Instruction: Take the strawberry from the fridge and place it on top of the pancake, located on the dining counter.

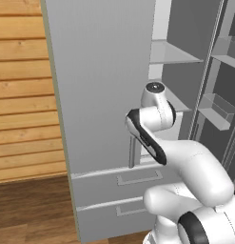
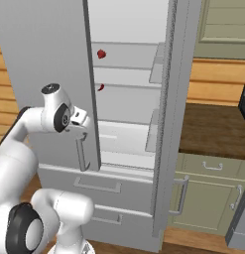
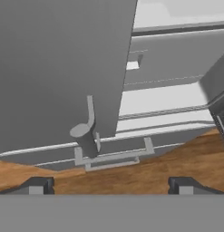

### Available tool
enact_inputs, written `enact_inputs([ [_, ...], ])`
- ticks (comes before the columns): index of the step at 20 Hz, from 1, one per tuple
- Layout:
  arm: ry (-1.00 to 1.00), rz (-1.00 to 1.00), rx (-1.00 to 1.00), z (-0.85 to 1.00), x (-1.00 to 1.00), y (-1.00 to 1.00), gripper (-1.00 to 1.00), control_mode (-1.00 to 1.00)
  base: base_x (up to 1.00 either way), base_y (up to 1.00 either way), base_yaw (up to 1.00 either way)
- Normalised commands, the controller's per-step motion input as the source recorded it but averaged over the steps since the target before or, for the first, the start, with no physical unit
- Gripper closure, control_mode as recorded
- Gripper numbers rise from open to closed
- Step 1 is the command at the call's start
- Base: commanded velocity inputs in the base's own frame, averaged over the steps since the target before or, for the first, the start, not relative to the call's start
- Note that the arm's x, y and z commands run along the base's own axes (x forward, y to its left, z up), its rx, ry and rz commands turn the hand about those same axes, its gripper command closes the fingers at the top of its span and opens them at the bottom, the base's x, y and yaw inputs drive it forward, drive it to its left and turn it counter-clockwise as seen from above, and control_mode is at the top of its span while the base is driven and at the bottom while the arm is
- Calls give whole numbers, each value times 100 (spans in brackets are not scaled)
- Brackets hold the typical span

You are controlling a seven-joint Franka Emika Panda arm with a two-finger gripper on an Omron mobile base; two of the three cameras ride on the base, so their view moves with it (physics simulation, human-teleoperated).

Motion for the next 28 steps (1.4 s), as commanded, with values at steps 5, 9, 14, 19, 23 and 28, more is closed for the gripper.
enact_inputs([
  [5, 0, 22, 0, -49, 13, 18, -100, -100, 0, 0, 0],
  [9, 0, 0, 0, -36, 19, 24, -100, -100, 0, 0, 0],
  [14, 0, 0, 0, -22, 19, -1, -100, -100, 0, 0, 0],
  [19, 0, 0, 0, -18, 36, 0, -100, -100, 0, 0, 0],
  [23, 0, 0, 0, -19, 34, 0, -100, -100, 0, 0, 0],
  [28, 0, 0, 0, -29, 14, 0, -100, -100, 0, 0, 0],
])
